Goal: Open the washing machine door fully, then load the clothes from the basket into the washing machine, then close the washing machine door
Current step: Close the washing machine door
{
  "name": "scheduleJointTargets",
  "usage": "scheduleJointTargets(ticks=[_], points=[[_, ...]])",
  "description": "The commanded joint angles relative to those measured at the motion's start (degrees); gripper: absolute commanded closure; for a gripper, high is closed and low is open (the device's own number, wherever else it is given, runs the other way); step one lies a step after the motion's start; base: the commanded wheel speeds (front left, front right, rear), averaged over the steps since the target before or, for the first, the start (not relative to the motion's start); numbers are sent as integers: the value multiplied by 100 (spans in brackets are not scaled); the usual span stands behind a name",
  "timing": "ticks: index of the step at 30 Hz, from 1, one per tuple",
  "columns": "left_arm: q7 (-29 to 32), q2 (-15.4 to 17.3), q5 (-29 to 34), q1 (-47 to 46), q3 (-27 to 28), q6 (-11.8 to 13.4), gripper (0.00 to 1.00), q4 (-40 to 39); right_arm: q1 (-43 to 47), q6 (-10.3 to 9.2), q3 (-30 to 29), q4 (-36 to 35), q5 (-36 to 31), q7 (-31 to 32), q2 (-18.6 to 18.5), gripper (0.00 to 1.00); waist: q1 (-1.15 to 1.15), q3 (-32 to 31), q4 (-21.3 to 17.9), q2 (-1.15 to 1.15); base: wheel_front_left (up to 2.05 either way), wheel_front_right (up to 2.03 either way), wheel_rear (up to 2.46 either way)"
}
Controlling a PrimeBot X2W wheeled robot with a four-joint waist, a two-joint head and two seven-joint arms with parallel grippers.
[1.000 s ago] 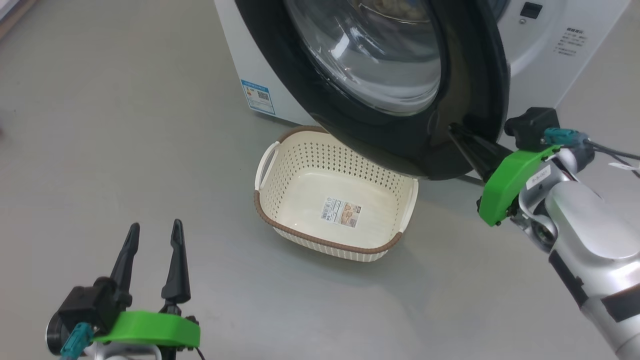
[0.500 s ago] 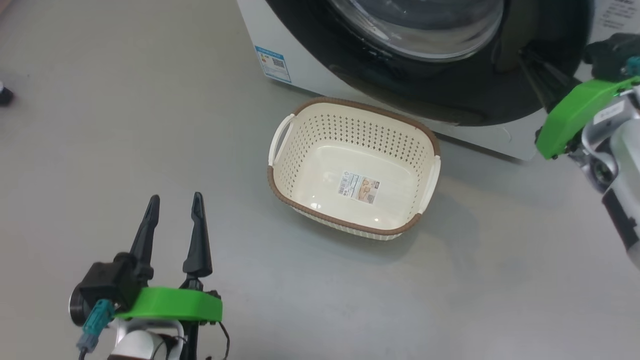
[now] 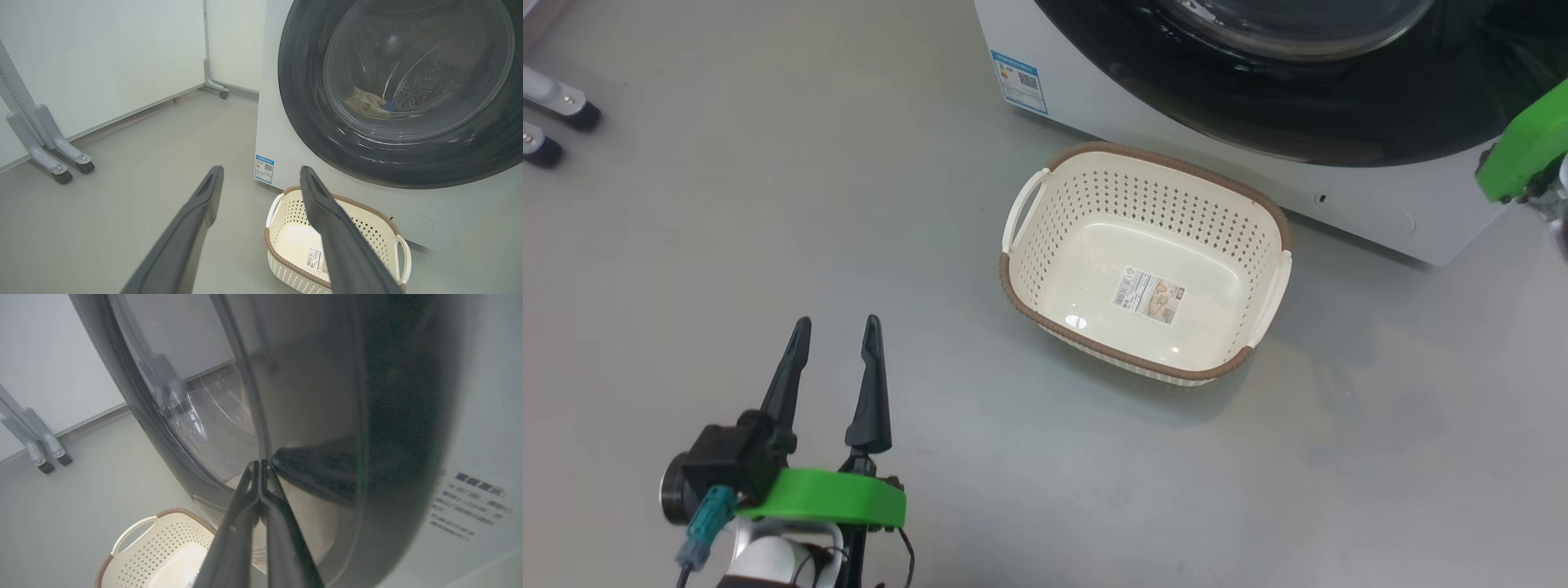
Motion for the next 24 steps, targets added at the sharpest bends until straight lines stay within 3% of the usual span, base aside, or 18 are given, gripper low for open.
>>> scheduleJointTargets(ticks=[1, 7, 13, 21, 24], points=[[-78, 85, 71, -191, 206, -16, 0, -151, -356, -10, -150, 127, -97, -164, -83, 100, 0, 34, 34, 0, 0, 0, 0], [-78, -9, 106, -194, 234, -71, 0, -146, -784, -10, -526, 813, -608, -396, 12, 100, 0, 38, 80, 0, 0, 0, 0], [-78, -88, 153, -200, 255, -148, 0, -75, -848, -10, -684, 1007, -851, -447, 272, 100, 0, -53, 72, 0, 0, 0, 0], [-78, -45, 206, -153, 318, -131, 0, 25, -453, -10, -714, 654, -595, -454, 667, 100, 0, -214, -169, 0, 0, 0, 0], [-62, 6, 214, -187, 328, -123, 0, -13, -207, -10, -595, 200, -477, -454, 761, 100, 0, -233, -399, 0, 0, 0, 0]])
